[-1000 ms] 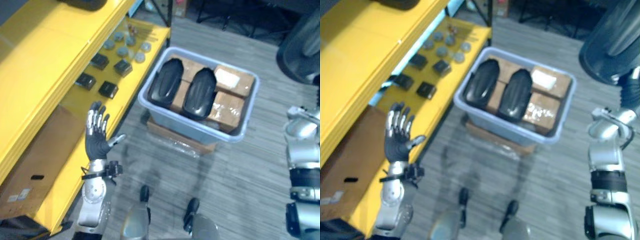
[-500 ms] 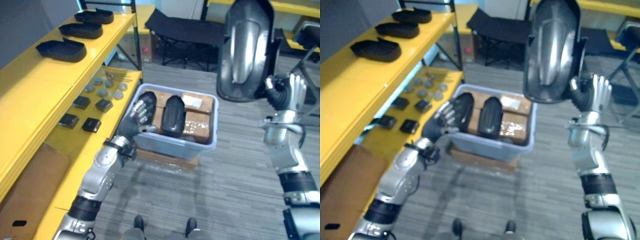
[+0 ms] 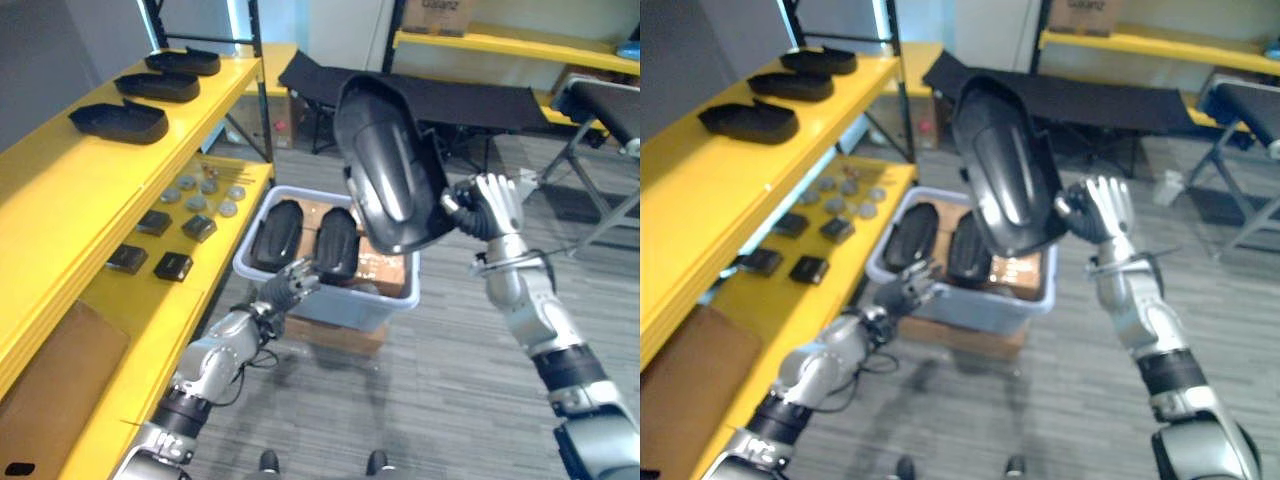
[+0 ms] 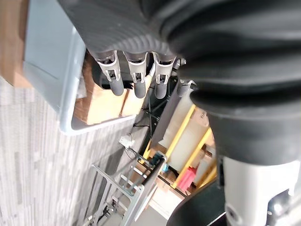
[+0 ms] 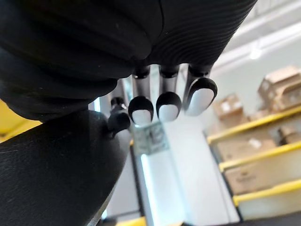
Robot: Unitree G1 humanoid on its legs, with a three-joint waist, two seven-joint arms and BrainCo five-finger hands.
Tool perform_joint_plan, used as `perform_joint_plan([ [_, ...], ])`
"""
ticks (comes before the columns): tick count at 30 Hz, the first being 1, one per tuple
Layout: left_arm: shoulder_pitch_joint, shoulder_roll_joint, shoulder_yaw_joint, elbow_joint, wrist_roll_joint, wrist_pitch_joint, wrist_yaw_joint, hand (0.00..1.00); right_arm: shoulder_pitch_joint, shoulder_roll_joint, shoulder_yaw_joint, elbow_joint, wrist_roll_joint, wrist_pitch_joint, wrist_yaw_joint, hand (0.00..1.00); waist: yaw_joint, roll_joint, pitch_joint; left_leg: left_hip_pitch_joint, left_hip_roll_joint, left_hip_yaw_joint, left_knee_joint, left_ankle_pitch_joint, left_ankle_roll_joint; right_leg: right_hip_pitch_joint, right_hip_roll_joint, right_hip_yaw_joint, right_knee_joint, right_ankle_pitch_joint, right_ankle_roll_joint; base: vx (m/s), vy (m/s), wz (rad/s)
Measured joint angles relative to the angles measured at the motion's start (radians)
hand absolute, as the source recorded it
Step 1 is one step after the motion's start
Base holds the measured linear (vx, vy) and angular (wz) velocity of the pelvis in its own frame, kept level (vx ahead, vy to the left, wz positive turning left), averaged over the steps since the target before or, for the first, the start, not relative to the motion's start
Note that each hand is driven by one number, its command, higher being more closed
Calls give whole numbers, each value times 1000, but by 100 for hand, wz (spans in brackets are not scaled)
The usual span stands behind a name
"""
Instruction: Walk over and take plastic housings, then place them on the shelf
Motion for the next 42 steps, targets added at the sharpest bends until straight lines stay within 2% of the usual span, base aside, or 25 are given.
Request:
perform_joint_plan([
  [7, 8, -35, -33, 61, 18, 2, 38, 0, 33, 30, 72, 4, -5, -30, 3, 100, 2, 0, 0, 13, 4, 3, -1, 1, -2, 16, 5, 3, -9, 2, -1, -7, -6, -2],
  [14, 8, -68, -62, 127, 55, -4, 98, 0, 61, 62, 129, 4, -50, -82, 4, 100, 7, -1, -1, 14, 4, 14, -2, 1, -2, 12, 4, 20, -14, 9, 2, -13, -2, -4],
  [20, 8, -83, -69, 142, 48, -15, 109, 0, 72, 101, 167, 8, -66, -106, 7, 100, 8, -13, -8, 14, 4, 15, -2, 1, -1, 12, 5, 21, -16, 10, 2, 0, 0, 0],
  [23, 7, -90, -70, 151, 25, -43, 109, 0, 79, 110, 179, 8, -66, -112, 24, 100, 9, -23, -15, 14, 4, 15, -2, 1, -1, 12, 4, 21, -16, 10, 2, 0, 0, 0],
  [28, 3, -99, -69, 152, -137, -81, 130, 0, 102, 126, 199, 39, -94, -113, 26, 100, 10, -28, -18, 15, 3, 16, -2, 1, -1, 12, 3, 22, -16, 11, 2, 0, 0, 0],
  [33, -1, -103, -63, 143, -234, -116, 151, 0, 124, 126, 200, 49, -106, -113, 22, 100, 9, -28, -18, 15, 4, 17, -2, 1, -1, 12, 3, 22, -16, 11, 2, 0, 0, 0],
  [42, -11, -108, -59, 105, -239, -117, 197, 0, 130, 128, 203, 73, -110, -114, -5, 100, 12, -28, -18, 14, 4, 16, -2, 1, -2, 12, 4, 22, -19, 11, 2, 0, 0, 0],
])
